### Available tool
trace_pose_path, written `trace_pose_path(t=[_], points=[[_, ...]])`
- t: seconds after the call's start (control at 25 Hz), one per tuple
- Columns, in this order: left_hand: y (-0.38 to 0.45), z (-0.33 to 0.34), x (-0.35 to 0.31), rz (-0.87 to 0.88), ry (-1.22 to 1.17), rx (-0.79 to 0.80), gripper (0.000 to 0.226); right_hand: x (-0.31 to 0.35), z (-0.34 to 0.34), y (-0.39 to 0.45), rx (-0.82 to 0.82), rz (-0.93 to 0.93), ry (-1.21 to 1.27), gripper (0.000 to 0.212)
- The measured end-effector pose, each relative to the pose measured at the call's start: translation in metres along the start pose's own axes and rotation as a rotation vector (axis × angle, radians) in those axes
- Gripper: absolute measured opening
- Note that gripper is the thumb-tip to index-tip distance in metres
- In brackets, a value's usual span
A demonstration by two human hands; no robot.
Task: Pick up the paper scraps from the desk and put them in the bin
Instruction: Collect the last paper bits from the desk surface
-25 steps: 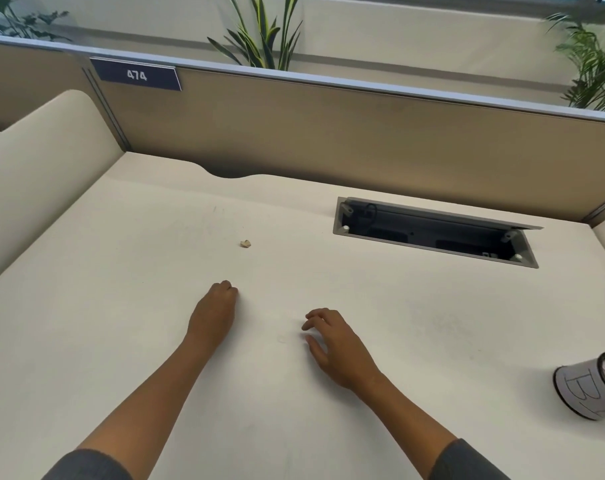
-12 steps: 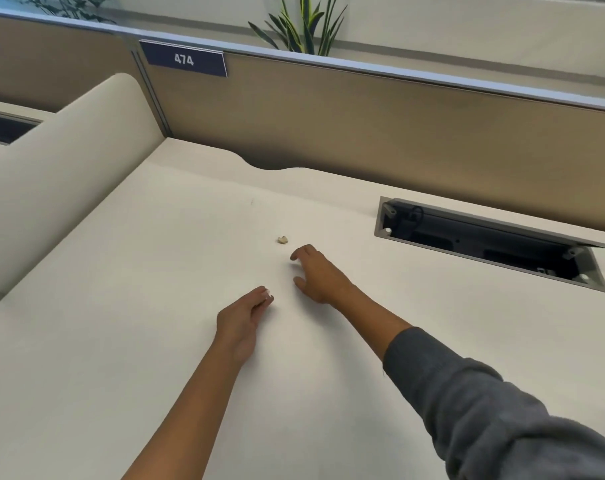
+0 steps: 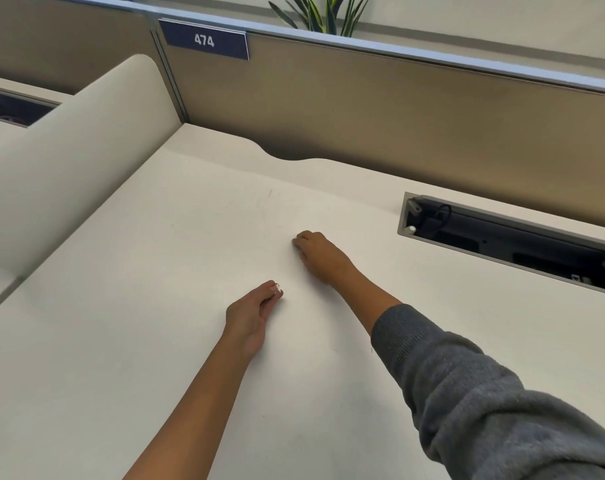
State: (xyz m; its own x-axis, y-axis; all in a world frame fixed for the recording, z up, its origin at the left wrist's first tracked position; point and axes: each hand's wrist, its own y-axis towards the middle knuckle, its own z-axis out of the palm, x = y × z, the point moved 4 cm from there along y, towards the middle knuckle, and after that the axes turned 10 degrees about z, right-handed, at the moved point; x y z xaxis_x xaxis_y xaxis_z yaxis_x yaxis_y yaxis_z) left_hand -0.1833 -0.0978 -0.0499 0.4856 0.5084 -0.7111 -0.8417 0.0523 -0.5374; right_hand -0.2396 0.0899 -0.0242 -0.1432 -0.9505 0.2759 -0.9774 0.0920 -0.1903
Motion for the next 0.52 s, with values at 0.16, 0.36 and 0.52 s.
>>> trace_pose_path(t=[0.16,0.36,0.52], points=[[-0.012,0.011,0.003,-0.014,0.024,0.016,0.015,-0.005,0.0,-0.028,-0.071,-0.031,0.044,0.025],[-0.044,0.035,0.011,-0.007,0.088,0.112,0.016,-0.022,0.005,-0.092,-0.011,0.26,0.606,0.013],[-0.081,0.058,0.029,0.042,0.279,0.255,0.018,-0.027,0.024,-0.168,0.267,0.62,1.706,0.017]])
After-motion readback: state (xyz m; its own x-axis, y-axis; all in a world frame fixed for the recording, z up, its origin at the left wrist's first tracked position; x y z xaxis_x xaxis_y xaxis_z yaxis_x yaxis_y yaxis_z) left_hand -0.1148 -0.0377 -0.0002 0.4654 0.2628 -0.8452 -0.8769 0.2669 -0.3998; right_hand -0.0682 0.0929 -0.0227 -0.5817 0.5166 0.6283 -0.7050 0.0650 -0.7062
